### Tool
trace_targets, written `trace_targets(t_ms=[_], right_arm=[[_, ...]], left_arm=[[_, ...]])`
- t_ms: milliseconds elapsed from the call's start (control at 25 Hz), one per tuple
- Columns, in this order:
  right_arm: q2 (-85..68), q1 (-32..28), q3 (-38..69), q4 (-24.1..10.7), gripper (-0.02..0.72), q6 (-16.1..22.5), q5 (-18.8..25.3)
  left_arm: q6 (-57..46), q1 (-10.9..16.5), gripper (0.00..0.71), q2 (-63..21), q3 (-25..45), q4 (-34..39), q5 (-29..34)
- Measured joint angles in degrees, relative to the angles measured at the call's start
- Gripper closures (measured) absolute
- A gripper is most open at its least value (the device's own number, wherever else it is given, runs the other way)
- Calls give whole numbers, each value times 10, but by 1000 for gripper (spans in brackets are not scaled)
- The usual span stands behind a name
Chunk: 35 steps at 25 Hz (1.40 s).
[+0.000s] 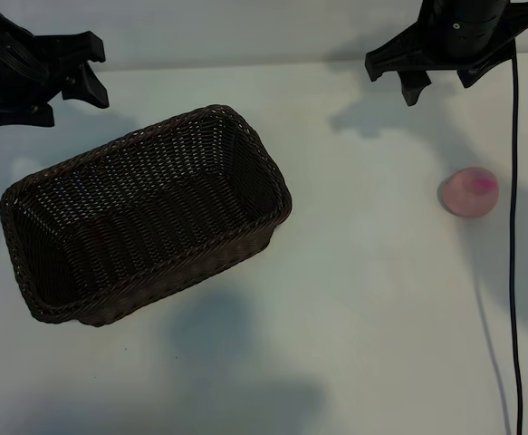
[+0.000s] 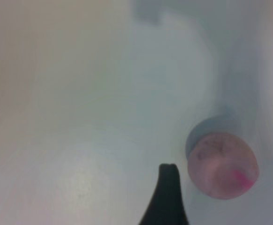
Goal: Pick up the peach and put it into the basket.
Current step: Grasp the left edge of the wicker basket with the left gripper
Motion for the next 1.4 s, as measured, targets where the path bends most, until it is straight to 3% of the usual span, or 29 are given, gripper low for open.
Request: trace_targets(t_ms=[280, 600, 800, 1000, 1400], right_arm=[[0, 0, 0, 0, 114, 0, 0], [0, 0, 0, 0, 114, -1, 0], [0, 0, 0, 0, 114, -1, 0], [0, 0, 0, 0, 114, -2, 0], [0, 0, 0, 0, 114, -2, 0]], left_arm=[[-13, 0, 121, -22, 26, 44, 33], [-77, 0, 121, -213, 247, 85, -5], [-199, 0, 121, -288, 314, 171, -12], [-274, 0, 121, -267, 326, 239, -23], [-279, 0, 121, -115, 330, 218, -118]])
